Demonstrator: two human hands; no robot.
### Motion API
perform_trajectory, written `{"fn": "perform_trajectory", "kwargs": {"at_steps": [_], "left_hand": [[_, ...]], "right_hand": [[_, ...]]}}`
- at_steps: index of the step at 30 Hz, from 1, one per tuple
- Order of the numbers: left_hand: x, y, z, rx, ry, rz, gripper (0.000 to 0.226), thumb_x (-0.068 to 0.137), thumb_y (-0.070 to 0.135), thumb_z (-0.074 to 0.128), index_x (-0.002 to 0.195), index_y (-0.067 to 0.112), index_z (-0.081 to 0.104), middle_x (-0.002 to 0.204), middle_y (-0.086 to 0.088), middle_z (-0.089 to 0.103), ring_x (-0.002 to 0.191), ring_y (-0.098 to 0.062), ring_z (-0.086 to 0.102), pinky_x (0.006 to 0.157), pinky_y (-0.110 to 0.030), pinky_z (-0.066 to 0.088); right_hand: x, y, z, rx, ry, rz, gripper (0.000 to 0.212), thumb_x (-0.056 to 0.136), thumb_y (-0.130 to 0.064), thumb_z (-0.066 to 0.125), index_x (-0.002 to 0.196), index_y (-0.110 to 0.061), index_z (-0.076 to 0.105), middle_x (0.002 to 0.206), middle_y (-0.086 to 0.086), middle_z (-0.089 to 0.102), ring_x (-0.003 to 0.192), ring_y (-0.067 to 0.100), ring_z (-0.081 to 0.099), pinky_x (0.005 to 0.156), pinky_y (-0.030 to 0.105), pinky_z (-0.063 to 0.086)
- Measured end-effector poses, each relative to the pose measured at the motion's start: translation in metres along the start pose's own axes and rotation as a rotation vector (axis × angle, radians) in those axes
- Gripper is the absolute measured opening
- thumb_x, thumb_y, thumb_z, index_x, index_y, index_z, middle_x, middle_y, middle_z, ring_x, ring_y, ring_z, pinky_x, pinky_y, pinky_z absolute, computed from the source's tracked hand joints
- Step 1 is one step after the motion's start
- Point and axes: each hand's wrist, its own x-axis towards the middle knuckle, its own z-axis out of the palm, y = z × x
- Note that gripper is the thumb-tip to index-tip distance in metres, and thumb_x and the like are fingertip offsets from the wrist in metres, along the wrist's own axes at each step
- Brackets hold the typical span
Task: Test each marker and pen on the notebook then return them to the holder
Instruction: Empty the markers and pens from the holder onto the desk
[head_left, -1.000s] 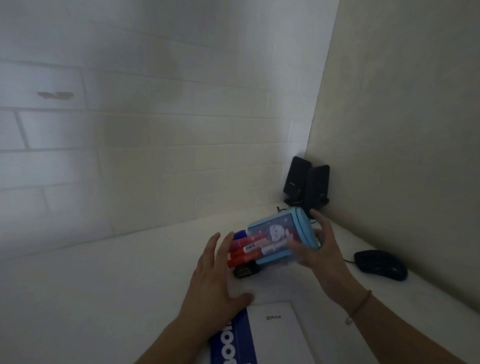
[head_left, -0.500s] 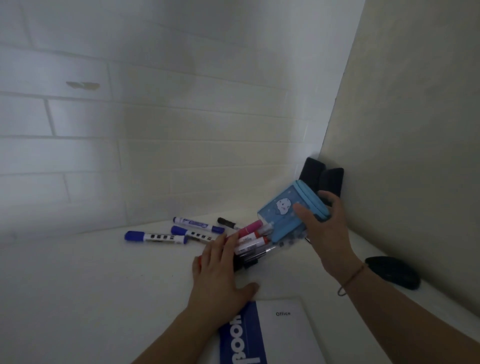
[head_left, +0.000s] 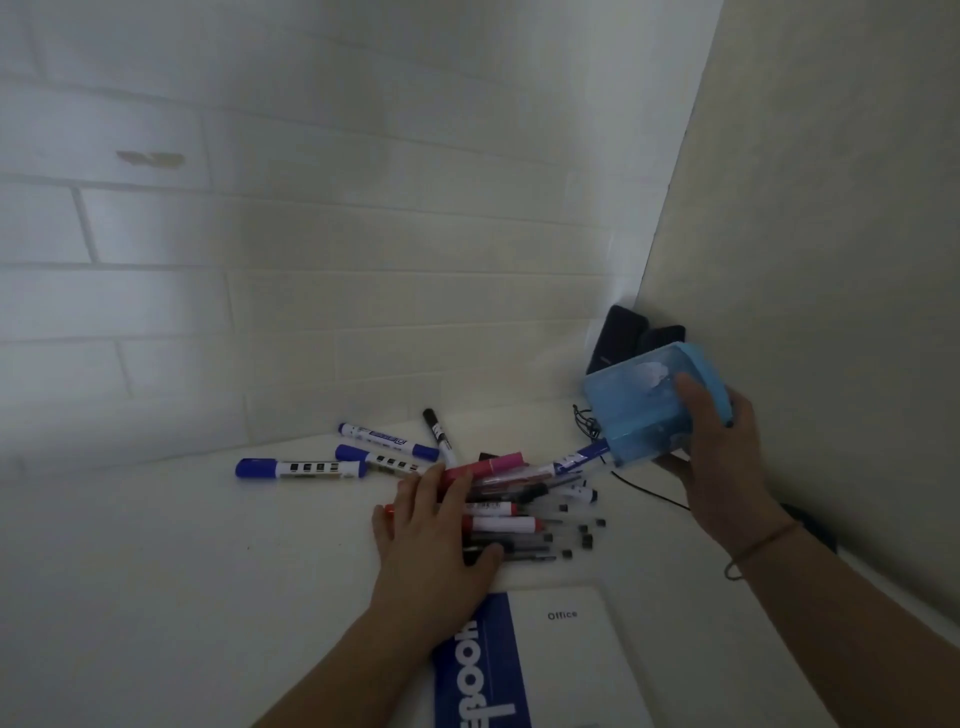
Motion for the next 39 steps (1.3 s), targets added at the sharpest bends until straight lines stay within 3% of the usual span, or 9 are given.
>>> {"fn": "perform_trajectory", "kwargs": {"at_steps": [9,14,19,24,29,31,35,37,39], "left_hand": [[-0.009,0.016,-0.009,-0.116,0.086,0.222,0.086,0.070,0.078,0.041,0.141,0.051,0.000,0.153,0.025,0.007,0.143,-0.002,-0.012,0.118,-0.045,-0.008],[-0.010,0.012,-0.006,-0.007,-0.029,0.243,0.074,0.076,0.075,0.039,0.140,0.050,0.013,0.151,0.027,0.011,0.142,-0.003,-0.011,0.116,-0.047,-0.012],[-0.008,0.012,-0.006,-0.009,-0.027,0.230,0.071,0.073,0.076,0.034,0.138,0.050,0.022,0.147,0.027,0.022,0.141,-0.003,0.000,0.116,-0.046,-0.009],[-0.013,0.023,-0.014,-0.141,0.011,0.315,0.088,0.065,0.079,0.049,0.132,0.062,-0.005,0.130,0.044,0.007,0.130,0.015,-0.006,0.117,-0.036,-0.007],[-0.021,0.033,-0.016,-0.655,-0.050,0.290,0.115,0.049,0.063,0.084,0.139,0.051,0.014,0.137,0.031,0.036,0.130,-0.001,0.040,0.106,-0.035,0.041],[-0.026,0.037,-0.020,-0.797,-0.034,0.277,0.105,0.050,0.047,0.088,0.136,0.040,0.028,0.128,0.026,0.050,0.120,0.000,0.050,0.096,-0.028,0.050],[-0.026,0.041,-0.029,-1.024,0.065,0.144,0.089,0.043,0.043,0.082,0.123,0.035,0.044,0.114,0.022,0.061,0.106,-0.001,0.060,0.077,-0.016,0.053],[-0.024,0.036,-0.026,-1.093,0.113,0.076,0.093,0.041,0.044,0.081,0.126,0.032,0.046,0.115,0.014,0.063,0.105,-0.005,0.062,0.075,-0.019,0.055],[-0.023,0.034,-0.024,-1.114,0.120,0.049,0.098,0.041,0.041,0.083,0.131,0.030,0.045,0.120,0.007,0.062,0.108,-0.012,0.062,0.080,-0.029,0.057]], "right_hand": [[-0.042,0.012,-0.005,0.254,0.084,0.270,0.039,0.079,-0.052,0.064,0.112,-0.031,0.058,0.116,0.001,0.062,0.105,0.027,0.062,0.088,0.051,0.052],[-0.060,0.023,-0.013,0.219,0.346,0.121,0.048,0.079,-0.043,0.070,0.119,-0.026,0.052,0.116,-0.004,0.058,0.110,0.019,0.057,0.085,0.044,0.052],[-0.064,0.018,-0.028,0.417,0.219,0.192,0.065,0.074,-0.056,0.065,0.131,-0.029,0.050,0.127,0.000,0.058,0.114,0.022,0.058,0.089,0.046,0.051],[-0.074,0.010,-0.016,0.324,-0.040,0.293,0.058,0.075,-0.055,0.059,0.125,-0.026,0.054,0.122,0.004,0.064,0.107,0.025,0.064,0.082,0.044,0.055],[-0.097,0.010,0.019,0.000,-0.283,0.592,0.078,0.071,-0.077,0.046,0.120,-0.018,0.060,0.106,0.014,0.070,0.092,0.036,0.068,0.073,0.052,0.056],[-0.101,0.006,0.020,-0.103,-0.309,0.677,0.083,0.076,-0.080,0.025,0.114,-0.017,0.062,0.095,0.021,0.069,0.068,0.033,0.067,0.054,0.039,0.054],[-0.102,-0.002,0.007,-0.496,-0.324,0.401,0.083,0.074,-0.079,0.013,0.095,-0.018,0.064,0.072,0.017,0.071,0.035,0.017,0.046,0.037,0.021,0.034],[-0.102,-0.001,0.001,-0.653,-0.231,0.011,0.061,0.076,-0.078,0.026,0.097,-0.031,0.059,0.087,0.002,0.070,0.049,0.003,0.056,0.048,0.024,0.045],[-0.109,-0.002,0.000,-0.655,-0.330,-0.296,0.045,0.079,-0.061,0.052,0.119,-0.043,0.045,0.124,-0.014,0.055,0.092,-0.011,0.056,0.071,0.012,0.048]]}}
